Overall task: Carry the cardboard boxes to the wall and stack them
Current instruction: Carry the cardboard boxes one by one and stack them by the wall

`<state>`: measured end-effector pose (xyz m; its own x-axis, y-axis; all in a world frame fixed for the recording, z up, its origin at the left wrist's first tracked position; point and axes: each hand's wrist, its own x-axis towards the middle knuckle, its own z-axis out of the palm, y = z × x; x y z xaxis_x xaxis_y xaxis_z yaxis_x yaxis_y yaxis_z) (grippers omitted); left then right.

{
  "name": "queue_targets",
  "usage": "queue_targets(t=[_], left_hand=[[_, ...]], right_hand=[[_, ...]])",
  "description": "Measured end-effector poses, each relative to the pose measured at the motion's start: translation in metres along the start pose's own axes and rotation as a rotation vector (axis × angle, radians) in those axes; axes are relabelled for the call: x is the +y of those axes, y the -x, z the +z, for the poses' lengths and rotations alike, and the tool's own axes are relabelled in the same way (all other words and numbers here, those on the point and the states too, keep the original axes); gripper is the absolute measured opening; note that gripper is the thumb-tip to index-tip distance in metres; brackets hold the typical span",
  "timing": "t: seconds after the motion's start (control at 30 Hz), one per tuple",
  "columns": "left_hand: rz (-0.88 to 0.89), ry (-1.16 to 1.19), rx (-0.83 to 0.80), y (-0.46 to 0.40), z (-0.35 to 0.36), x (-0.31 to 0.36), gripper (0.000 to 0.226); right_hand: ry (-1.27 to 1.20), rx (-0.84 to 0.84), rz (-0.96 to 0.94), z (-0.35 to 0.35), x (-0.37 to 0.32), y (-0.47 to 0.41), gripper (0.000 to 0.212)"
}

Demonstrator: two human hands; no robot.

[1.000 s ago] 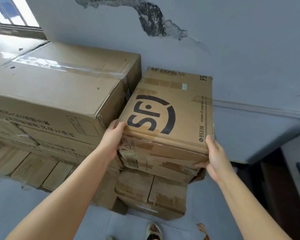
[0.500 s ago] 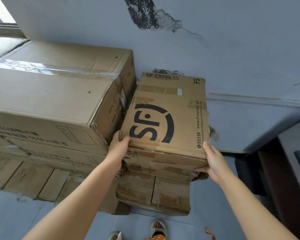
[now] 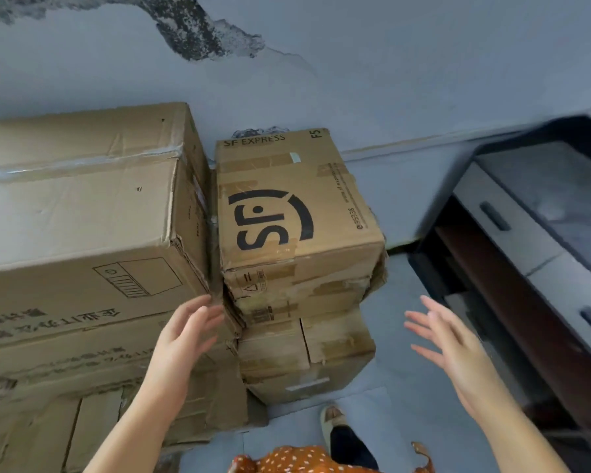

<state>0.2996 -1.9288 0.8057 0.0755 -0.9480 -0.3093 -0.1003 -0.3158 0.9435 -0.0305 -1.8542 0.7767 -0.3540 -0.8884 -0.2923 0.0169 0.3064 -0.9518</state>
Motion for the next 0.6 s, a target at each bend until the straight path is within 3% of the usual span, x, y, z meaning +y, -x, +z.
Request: queue_targets(t=[0.13, 0.43, 0.47, 0.53, 0.6], left_hand=[[0.054, -0.178, -0.205, 0.027, -0.031, -0.016, 0.025], [0.047, -0.416, -0.585, 0.072, -0.044, -0.045, 0.021], [0.073, -0.462, -0.638, 0.077, -0.039, -0.047, 0.021], [0.146, -0.523, -0.742, 0.091, -0.028, -0.05, 0.022], [0.21, -0.555, -0.828, 0.11, -0.019, -0.051, 0.022]], right_hand=[[-0.111, 0.202, 0.033, 0.023, 0.045, 0.087, 0.111], [-0.154, 0.567, 0.191, 0.063, 0.117, 0.273, 0.092], [-0.166, 0.614, 0.195, 0.064, 0.121, 0.289, 0.086], [-0.191, 0.695, 0.181, 0.065, 0.124, 0.32, 0.053], [-0.179, 0.769, 0.162, 0.064, 0.126, 0.349, 0.047]])
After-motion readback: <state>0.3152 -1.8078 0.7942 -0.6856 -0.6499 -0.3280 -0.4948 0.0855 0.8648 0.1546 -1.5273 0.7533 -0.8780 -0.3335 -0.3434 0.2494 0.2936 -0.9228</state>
